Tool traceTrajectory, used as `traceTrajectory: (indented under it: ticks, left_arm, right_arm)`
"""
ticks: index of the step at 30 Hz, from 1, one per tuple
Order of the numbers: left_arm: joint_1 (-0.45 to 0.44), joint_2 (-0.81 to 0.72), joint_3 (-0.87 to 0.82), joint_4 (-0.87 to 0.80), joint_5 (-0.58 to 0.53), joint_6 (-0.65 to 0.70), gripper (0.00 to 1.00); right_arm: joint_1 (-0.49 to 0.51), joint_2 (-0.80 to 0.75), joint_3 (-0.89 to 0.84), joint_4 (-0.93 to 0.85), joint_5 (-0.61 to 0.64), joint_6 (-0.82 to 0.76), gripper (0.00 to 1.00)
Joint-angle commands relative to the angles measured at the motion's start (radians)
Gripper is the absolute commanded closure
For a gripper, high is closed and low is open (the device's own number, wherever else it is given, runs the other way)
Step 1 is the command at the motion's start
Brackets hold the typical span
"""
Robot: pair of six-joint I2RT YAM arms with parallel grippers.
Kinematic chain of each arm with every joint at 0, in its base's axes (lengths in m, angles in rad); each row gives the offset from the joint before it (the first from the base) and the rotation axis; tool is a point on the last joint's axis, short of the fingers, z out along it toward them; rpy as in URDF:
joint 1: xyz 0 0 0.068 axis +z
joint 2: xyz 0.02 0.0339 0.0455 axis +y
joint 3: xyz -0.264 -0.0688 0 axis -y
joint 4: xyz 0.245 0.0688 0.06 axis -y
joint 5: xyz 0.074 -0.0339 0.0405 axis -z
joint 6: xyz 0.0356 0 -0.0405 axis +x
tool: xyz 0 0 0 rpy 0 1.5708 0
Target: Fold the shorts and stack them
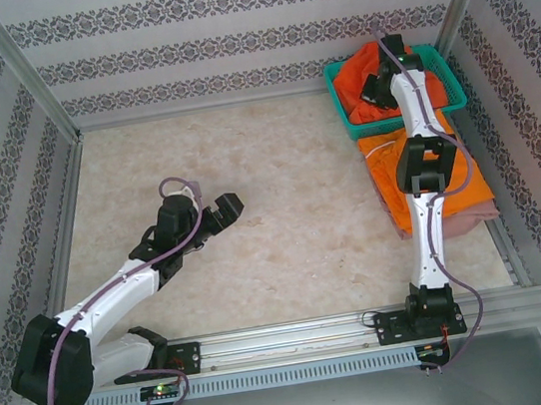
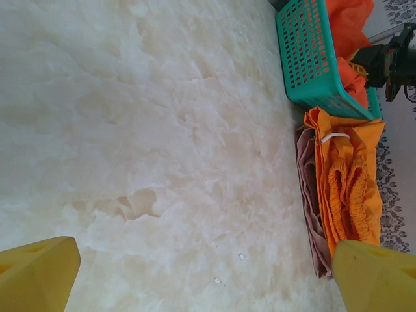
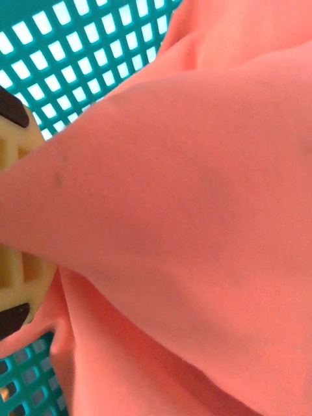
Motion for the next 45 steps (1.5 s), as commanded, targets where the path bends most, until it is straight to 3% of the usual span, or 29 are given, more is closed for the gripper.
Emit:
traceTrajectory:
  ticks: [1,6,11,15,20,26,31,34,36,39,45]
  left_arm:
    - [0.012,-0.033,0.028,-0.030,-0.016,0.017,0.00]
    - [0.010,-0.060,0.029,-0.043,-0.025,0.018,0.00]
    - [0.010,-0.084,0.023,-0.054,-0.038,0.021,0.00]
    - [0.010,-0.107,0.026,-0.068,-0.046,0.030,0.00]
    - [0.013,-0.152,0.032,-0.089,-0.087,0.050,0.00]
    - [0.014,-0.221,0.068,-0.152,-0.130,0.085,0.00]
    - [0.016,-0.315,0.080,-0.215,-0.181,0.104,0.00]
    - [0.015,-0.375,0.077,-0.257,-0.220,0.106,0.00]
    - [0.016,-0.401,0.081,-0.285,-0.235,0.101,0.00]
    - [0.017,-0.402,0.086,-0.313,-0.231,0.092,0.00]
    - [0.023,-0.345,0.071,-0.301,-0.190,0.073,0.00]
  right_arm:
    - [0.017,-0.147,-0.006,0.049,-0.057,0.030,1.00]
    - [0.049,-0.384,-0.177,0.211,-0.107,0.074,1.00]
    - [0.124,-0.701,-0.459,0.502,-0.080,0.101,1.00]
    - [0.197,-0.771,-0.378,0.511,-0.174,0.070,1.00]
    - [0.361,-0.732,-0.108,0.396,-0.302,-0.017,1.00]
    - [0.497,-0.731,-0.068,0.398,-0.368,-0.012,1.00]
    - [0.514,-0.790,-0.300,0.420,-0.341,-0.037,0.72]
    - [0.512,-0.834,-0.481,0.411,-0.221,-0.120,0.33]
    - [0.505,-0.862,-0.598,0.401,-0.137,-0.179,0.17]
    - [0.490,-0.896,-0.743,0.372,-0.090,-0.233,0.07]
    - [0.540,-1.080,-1.123,0.404,0.010,-0.262,0.05]
